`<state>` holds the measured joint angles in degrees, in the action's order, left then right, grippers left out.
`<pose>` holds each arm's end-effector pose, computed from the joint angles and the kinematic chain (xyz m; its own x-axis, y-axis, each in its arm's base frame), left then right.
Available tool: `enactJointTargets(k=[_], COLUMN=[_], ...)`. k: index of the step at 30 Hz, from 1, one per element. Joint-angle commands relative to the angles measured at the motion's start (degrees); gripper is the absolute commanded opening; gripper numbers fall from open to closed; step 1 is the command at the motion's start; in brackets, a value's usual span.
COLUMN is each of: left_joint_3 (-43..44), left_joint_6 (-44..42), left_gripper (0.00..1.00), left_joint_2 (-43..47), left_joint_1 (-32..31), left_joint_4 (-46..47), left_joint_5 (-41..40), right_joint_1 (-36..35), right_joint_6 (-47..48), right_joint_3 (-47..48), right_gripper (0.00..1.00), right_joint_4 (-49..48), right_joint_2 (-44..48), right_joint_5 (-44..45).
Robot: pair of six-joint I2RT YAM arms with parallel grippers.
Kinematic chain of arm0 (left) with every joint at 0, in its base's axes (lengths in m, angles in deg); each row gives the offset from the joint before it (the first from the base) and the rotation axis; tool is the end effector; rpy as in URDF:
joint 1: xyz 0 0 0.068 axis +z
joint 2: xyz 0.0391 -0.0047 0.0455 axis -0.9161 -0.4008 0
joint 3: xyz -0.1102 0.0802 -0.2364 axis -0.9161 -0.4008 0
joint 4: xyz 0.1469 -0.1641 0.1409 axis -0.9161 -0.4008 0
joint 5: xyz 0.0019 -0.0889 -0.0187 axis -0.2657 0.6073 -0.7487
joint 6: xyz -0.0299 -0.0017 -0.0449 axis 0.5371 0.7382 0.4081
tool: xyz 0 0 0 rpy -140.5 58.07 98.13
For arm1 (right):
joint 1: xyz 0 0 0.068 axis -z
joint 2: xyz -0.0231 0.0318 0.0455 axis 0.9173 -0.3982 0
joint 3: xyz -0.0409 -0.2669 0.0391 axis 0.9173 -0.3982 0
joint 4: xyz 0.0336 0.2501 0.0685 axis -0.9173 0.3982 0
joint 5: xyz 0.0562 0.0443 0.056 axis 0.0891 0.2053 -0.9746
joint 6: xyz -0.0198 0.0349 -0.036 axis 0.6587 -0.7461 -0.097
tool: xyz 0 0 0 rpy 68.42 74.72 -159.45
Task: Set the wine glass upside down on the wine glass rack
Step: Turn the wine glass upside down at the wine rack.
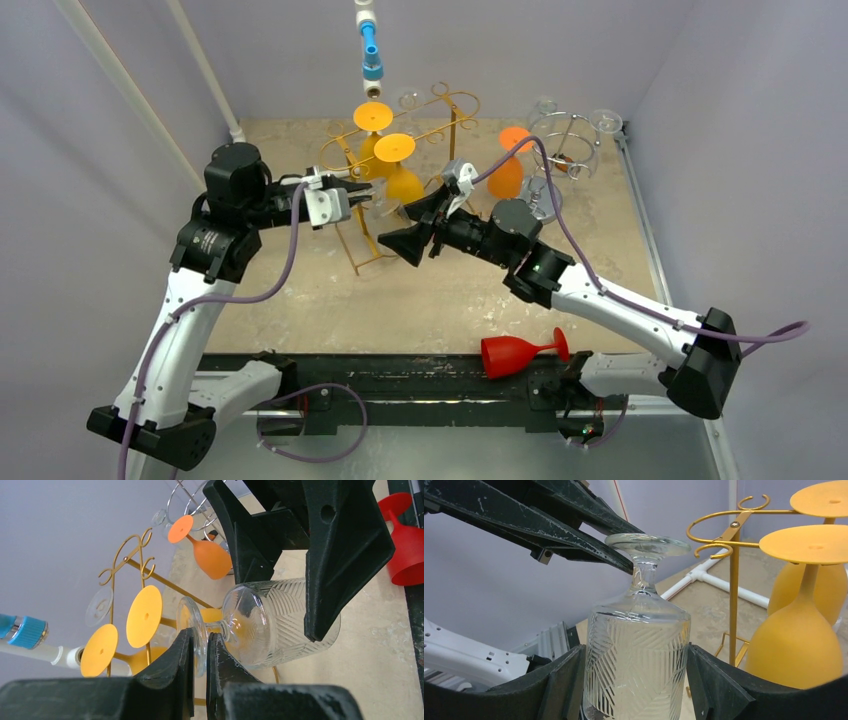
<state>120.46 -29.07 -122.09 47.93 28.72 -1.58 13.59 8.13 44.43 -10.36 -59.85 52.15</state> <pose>0.1706 -0.0858 0.4495 0.4380 0.3064 -0.8452 0.8315 0.2192 0.5104 0.1644 0.2300 0.3753 -0.1987 0.2333 -0.9519 -0.8878 0.3686 0.2756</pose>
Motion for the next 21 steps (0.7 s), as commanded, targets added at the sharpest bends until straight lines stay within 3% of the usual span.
enactJointTargets(k=[1,4,7,11,15,19,21], left_joint_3=[0.35,0.16,0.37,0.55,-0.45,-1.49,-1.63], left_joint_6=[-3.21,-3.28,-2.03,0.9,3.87,6.44,6.55], left_gripper=[0.0,0.0,0.0,0.0,0.0,0.0,0.0], left_joint_2=[1.11,1.56,1.76,2.06,3.51,4.6,4.88], left_joint_1=[-0.91,-0.94,-0.93,-0.95,-0.9,-0.9,-0.91], left_joint_4=[0.45,1.39,2.32,4.7,8.68,12.68,13.42], left_joint_5=[3.64,3.93,4.35,5.4,5.99,6.14,5.77], right_joint_1=[-1.1,-1.1,-1.1,-1.1,-1.08,-1.1,-1.1], right_joint_6=[-0.53,-1.16,-1.36,-2.21,-3.18,-5.07,-5.85], right_joint_3=[7.32,8.87,9.99,11.48,12.32,12.43,12.83], right_gripper=[0.26,0.44,0.55,0.65,0.81,0.87,0.96], right_joint_4=[1.34,4.41,5.98,6.88,6.35,3.56,2.89], right_joint_2=[-1.35,-2.56,-3.27,-4.5,-5.47,-6.36,-7.04], right_joint_5=[-5.72,-8.38,-8.58,-8.67,-9.61,-11.35,-12.28])
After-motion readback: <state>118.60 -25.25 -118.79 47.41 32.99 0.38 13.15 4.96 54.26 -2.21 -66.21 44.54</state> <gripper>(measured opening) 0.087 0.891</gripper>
